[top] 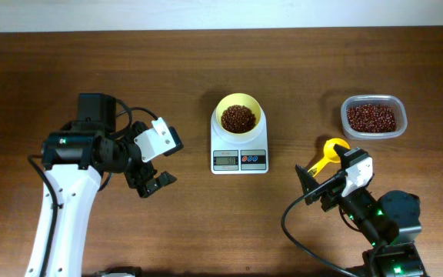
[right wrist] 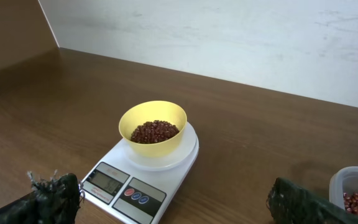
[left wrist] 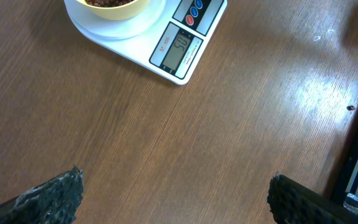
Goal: Scoop item into bowl and weigh 50g on scale
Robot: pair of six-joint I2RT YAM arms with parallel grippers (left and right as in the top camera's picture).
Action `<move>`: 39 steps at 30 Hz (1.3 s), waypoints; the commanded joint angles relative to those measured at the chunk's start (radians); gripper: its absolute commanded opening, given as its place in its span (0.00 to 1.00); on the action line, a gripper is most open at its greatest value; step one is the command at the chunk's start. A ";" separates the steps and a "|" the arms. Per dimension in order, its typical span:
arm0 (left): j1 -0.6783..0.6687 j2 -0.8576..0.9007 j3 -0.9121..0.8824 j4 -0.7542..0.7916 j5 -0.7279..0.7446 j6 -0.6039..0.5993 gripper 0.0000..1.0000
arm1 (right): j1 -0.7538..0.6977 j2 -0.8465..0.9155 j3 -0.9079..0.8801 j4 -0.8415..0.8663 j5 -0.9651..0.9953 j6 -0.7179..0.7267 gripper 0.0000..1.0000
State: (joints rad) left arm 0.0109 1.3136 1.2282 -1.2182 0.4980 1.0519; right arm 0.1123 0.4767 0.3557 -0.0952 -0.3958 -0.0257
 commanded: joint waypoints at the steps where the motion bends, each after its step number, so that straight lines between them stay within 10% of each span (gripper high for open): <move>1: 0.005 -0.004 0.000 -0.002 0.018 0.009 0.99 | 0.004 -0.008 -0.011 0.006 0.018 0.009 0.99; 39: 0.005 -0.004 0.000 -0.002 0.018 0.009 0.99 | -0.015 -0.473 -0.304 0.128 0.094 -0.030 0.99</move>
State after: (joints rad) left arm 0.0109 1.3136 1.2282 -1.2182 0.4980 1.0519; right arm 0.0906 0.0135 0.1047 -0.0128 -0.3107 -0.0227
